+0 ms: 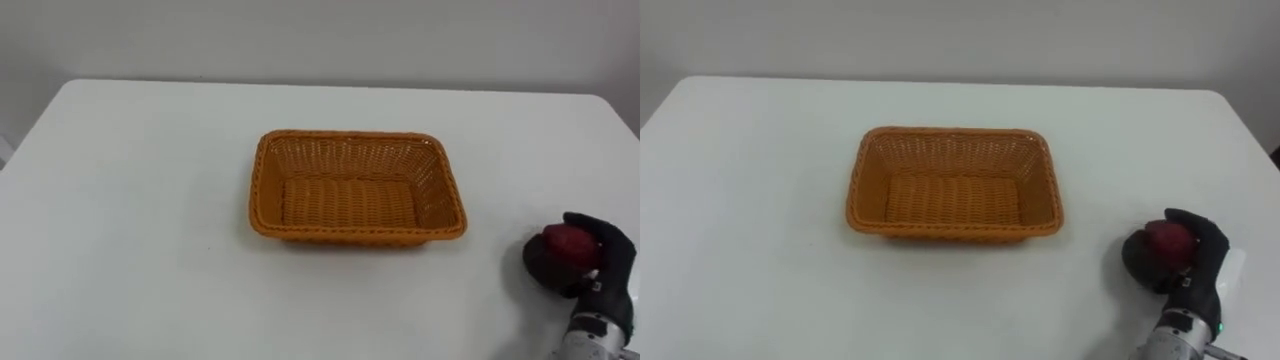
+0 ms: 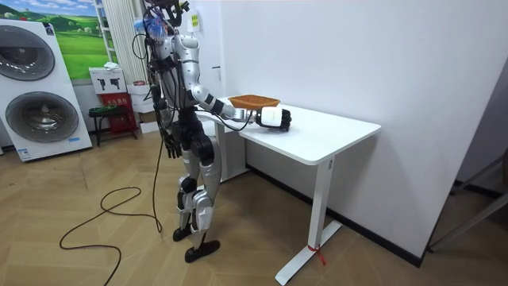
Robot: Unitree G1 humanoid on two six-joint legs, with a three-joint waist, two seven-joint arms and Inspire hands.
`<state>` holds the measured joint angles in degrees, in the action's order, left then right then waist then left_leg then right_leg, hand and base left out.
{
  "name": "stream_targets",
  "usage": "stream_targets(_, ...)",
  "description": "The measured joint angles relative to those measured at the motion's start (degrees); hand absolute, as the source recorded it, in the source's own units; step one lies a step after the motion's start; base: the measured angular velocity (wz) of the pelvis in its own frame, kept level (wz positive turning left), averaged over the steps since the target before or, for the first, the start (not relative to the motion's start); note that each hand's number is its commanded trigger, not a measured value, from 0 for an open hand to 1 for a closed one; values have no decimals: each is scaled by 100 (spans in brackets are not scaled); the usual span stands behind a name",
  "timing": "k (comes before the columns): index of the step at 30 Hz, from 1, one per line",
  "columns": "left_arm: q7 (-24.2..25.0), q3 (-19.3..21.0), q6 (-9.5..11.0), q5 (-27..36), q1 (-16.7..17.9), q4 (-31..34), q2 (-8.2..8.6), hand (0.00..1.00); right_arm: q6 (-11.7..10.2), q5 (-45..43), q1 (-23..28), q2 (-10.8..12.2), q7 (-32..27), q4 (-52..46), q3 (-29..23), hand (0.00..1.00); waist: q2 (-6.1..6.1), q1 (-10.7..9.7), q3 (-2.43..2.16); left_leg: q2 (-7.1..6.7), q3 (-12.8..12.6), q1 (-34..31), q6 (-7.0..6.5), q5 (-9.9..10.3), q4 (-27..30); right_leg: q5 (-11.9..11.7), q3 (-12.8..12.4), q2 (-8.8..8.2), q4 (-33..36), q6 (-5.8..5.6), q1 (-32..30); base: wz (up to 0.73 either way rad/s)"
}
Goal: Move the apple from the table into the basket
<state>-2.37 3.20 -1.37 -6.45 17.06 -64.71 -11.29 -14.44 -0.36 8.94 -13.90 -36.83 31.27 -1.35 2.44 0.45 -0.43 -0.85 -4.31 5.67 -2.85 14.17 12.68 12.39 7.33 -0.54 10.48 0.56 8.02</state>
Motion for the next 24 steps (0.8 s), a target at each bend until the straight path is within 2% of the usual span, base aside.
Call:
stream_targets(10,-178,-1,-7,0,9,-6,-28,0,40,-75,41,34,-113,-141,6,100,-7,1,-4,2,-8,12,0,0,-8,-3,-10,5,1,3,13,0)
stream_targets(15,-181,6,-70,-56,15,-60,-24,0,241,-90,150,56,-178,-549,-6,100,-34,36,0,3,-23,39,1,0,-10,-3,-18,6,4,3,19,-1)
stream_targets(17,-171,3,-96,-55,14,-48,-24,0,388,-75,260,60,-168,-844,19,100,-74,59,8,0,-26,49,0,0,-22,-3,-18,1,12,2,18,0)
stream_targets(19,-150,2,-96,-50,-2,-43,-25,0,423,-63,281,59,-168,-970,22,100,-96,84,19,-3,-31,52,0,0,-23,-3,-20,-3,18,2,15,0)
stream_targets(21,-81,3,-90,-48,-22,-54,-26,0,456,-62,281,59,-168,-1291,21,100,-126,112,53,-4,-30,41,0,0,-12,-4,-15,-6,19,1,0,0)
stream_targets(24,-42,2,-64,-49,-20,-59,-26,0,449,-27,289,57,-169,-1869,17,100,-144,125,66,-3,-25,4,0,-1,-1,-4,-7,-4,17,2,-26,0)
